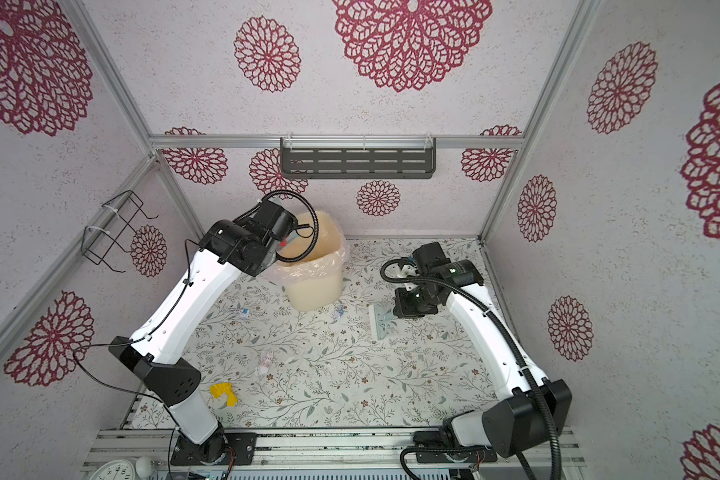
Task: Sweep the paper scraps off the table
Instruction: 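Tilt the teal dustpan over the trash bin with the left gripper, then lower the dustpan beside the pink-and-blue wrapper with the left while the right approaches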
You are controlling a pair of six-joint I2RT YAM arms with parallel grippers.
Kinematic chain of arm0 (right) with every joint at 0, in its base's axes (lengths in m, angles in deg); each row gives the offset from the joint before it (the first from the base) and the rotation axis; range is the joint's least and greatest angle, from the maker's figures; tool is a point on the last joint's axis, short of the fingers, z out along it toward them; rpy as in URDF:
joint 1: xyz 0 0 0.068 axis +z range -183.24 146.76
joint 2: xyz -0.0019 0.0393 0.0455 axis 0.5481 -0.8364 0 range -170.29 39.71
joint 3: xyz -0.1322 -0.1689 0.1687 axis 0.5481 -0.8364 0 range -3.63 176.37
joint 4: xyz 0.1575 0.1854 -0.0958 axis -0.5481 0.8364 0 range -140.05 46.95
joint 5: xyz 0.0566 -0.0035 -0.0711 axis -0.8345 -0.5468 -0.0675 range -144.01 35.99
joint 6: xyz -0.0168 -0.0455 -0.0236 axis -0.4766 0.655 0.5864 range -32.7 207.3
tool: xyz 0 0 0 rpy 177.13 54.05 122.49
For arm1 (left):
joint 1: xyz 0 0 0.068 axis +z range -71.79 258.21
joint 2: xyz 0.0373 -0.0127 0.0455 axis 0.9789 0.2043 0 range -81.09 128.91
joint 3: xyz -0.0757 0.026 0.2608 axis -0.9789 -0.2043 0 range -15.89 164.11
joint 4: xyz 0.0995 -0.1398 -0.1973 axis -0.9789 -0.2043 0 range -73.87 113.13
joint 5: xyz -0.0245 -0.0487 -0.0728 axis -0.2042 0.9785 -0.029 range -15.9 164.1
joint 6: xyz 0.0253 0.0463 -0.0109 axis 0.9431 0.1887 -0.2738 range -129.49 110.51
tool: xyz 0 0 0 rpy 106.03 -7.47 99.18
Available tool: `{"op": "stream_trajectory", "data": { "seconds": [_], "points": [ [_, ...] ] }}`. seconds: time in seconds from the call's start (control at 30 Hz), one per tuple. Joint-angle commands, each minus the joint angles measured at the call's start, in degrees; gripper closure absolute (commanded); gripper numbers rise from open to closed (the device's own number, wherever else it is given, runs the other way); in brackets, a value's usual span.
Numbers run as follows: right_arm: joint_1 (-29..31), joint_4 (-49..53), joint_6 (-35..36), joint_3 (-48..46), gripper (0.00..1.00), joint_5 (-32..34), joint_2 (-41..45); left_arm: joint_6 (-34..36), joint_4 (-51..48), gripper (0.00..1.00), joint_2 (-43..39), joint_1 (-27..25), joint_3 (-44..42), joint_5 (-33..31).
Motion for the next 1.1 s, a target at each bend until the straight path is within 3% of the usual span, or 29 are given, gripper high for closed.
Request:
{"op": "stream_trajectory", "data": {
  "seconds": [0.0,0.13,0.43,0.63,0.8,1.07],
  "points": [
    [-0.4,1.2,1.5,1.9,1.0,-1.0,-0.2,10.3,9.8,1.0,-0.2,-1.1,-3.7,-8.7],
    [-0.4,1.4,1.6,2.0,1.0,-1.0,-0.1,15.2,15.1,1.0,-1.2,-1.6,-6.9,-10.8],
    [-0.3,-0.1,1.4,0.5,1.0,-1.8,0.5,14.4,15.2,1.0,-2.9,-1.6,-7.3,-10.1],
    [1.3,-2.3,2.6,-0.9,1.0,-0.8,1.8,4.2,9.2,1.0,-3.7,-1.6,-0.9,-1.8],
    [6.4,-4.1,4.3,-1.6,1.0,3.5,2.3,-3.5,7.6,1.0,-8.0,-1.4,0.2,6.0],
    [15.8,-7.0,9.7,-2.0,1.0,13.5,2.1,-18.1,3.4,1.0,-16.3,-1.4,-7.9,14.6]
  ]
}}
